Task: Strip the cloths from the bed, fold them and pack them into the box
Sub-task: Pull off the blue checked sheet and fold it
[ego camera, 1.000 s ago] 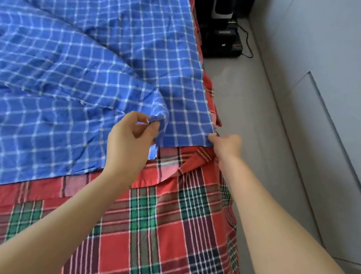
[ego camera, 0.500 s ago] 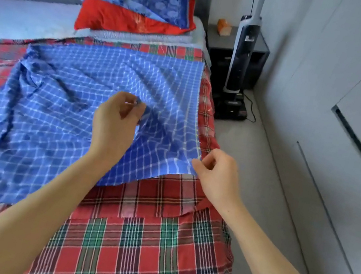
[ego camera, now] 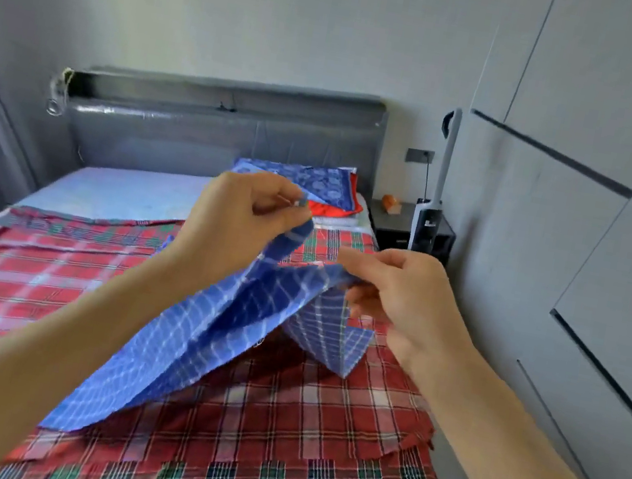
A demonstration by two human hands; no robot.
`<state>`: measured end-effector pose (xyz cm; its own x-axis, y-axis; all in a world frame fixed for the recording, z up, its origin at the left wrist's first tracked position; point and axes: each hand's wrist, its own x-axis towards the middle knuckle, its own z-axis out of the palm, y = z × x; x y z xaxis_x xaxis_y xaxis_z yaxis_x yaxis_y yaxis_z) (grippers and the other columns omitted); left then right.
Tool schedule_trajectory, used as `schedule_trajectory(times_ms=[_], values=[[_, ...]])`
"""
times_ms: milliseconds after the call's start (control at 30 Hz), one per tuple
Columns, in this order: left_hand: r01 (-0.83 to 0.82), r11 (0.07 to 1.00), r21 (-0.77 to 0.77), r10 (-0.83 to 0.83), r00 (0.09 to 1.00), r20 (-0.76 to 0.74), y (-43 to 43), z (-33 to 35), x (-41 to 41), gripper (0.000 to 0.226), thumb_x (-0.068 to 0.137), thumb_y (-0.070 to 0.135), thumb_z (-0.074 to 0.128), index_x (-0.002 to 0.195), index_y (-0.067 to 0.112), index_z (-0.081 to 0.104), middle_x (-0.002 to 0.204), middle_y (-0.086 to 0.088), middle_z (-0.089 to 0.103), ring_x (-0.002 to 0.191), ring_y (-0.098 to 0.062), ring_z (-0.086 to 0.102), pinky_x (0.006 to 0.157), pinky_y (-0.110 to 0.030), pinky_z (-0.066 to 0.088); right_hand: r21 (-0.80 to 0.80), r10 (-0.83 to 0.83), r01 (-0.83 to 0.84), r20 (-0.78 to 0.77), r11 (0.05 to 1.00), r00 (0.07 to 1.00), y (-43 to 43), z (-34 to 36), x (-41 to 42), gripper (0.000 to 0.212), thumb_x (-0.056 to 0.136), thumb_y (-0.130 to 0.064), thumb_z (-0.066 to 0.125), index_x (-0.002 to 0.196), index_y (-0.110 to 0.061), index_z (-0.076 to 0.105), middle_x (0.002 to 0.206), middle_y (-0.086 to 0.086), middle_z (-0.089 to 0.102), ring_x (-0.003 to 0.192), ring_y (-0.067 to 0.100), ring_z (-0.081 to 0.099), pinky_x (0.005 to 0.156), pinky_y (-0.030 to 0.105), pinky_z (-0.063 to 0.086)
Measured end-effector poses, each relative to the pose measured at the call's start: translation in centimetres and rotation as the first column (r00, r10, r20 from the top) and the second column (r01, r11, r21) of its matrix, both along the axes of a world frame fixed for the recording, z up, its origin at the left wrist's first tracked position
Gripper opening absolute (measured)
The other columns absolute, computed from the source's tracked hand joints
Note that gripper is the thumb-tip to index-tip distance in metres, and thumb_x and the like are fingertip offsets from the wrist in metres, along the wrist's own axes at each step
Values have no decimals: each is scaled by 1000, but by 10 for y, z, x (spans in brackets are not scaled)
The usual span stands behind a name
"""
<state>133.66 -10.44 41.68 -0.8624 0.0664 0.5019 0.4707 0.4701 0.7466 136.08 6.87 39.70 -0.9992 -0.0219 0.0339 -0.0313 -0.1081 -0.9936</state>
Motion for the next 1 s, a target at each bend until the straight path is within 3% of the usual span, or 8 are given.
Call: schedule_trajectory(times_ms=[100, 167, 233, 333, 400, 800, 933, 1000], values=[[40, 999, 17, -40, 999, -15, -10, 4, 31, 27, 84, 1, 66, 72, 26, 62, 58, 22, 66, 61, 1, 65, 66, -20, 53, -61, -1, 4, 62, 998, 998, -20, 20, 28, 14, 83, -8, 69, 76, 3, 64, 61, 10, 62, 37, 6, 52, 37, 16, 42], [44, 999, 23, -43, 999, -16, -10, 1, 46, 23, 83, 0, 66, 73, 19, 64, 54, 23, 64, 55, 9, 61, 58, -11, 49, -64, 30, -24, 88, 998, 996, -29, 26, 43, 11, 85, -8, 67, 81, 2, 65, 65, 11, 64, 39, 5, 54, 38, 16, 44], [12, 1000, 6, -12, 999, -33, -9, -4, 60, 14, 82, 2, 68, 76, 15, 67, 54, 22, 61, 51, 13, 55, 55, -7, 43, -81, 61, -51, 127, 995, 990, -38, 30, 54, 10, 87, -8, 65, 81, 0, 64, 56, 5, 63, 39, 4, 56, 39, 16, 47], [-15, 1000, 9, 15, 999, -33, -12, -13, 80, 25, 83, 2, 67, 72, 24, 65, 62, 19, 62, 51, 14, 52, 57, -10, 41, -119, 98, -78, 174, 990, 980, -50, 33, 65, 14, 90, -7, 61, 76, -2, 63, 45, 0, 61, 38, 5, 56, 41, 16, 49], [-28, 1000, -2, 28, 1000, -3, -15, -17, 89, 23, 84, -4, 63, 77, 18, 68, 63, 18, 61, 52, 16, 53, 56, -4, 39, -130, 132, -107, 202, 986, 970, -56, 33, 67, 16, 90, -7, 60, 76, -1, 62, 44, 1, 60, 37, 5, 57, 42, 16, 50], [-178, 967, -182, 176, 984, -25, -31, -24, 112, 13, 89, 2, 58, 84, 5, 70, 60, 9, 59, 53, 5, 52, 53, -11, 38, -66, 163, -152, 257, 986, 952, -75, 20, 71, 18, 89, -11, 64, 76, 1, 65, 49, 6, 61, 40, 8, 57, 39, 18, 46], [-20, 999, -44, 24, 995, 100, -24, -35, 118, 31, 79, -10, 58, 97, 14, 64, 83, 7, 69, 79, -6, 66, 72, -15, 51, -100, 119, -94, 296, 991, 948, -73, 19, 68, 23, 88, -10, 65, 67, -2, 60, 42, 3, 54, 32, 5, 43, 32, 14, 34], [-58, 997, -54, 61, 996, 70, -20, -42, 117, 26, 78, -3, 67, 97, 15, 64, 85, 6, 69, 81, -9, 67, 73, -13, 51, -100, 101, -73, 310, 992, 945, -73, 18, 67, 24, 87, -10, 66, 66, -3, 58, 41, 2, 51, 32, 5, 39, 32, 14, 29]])
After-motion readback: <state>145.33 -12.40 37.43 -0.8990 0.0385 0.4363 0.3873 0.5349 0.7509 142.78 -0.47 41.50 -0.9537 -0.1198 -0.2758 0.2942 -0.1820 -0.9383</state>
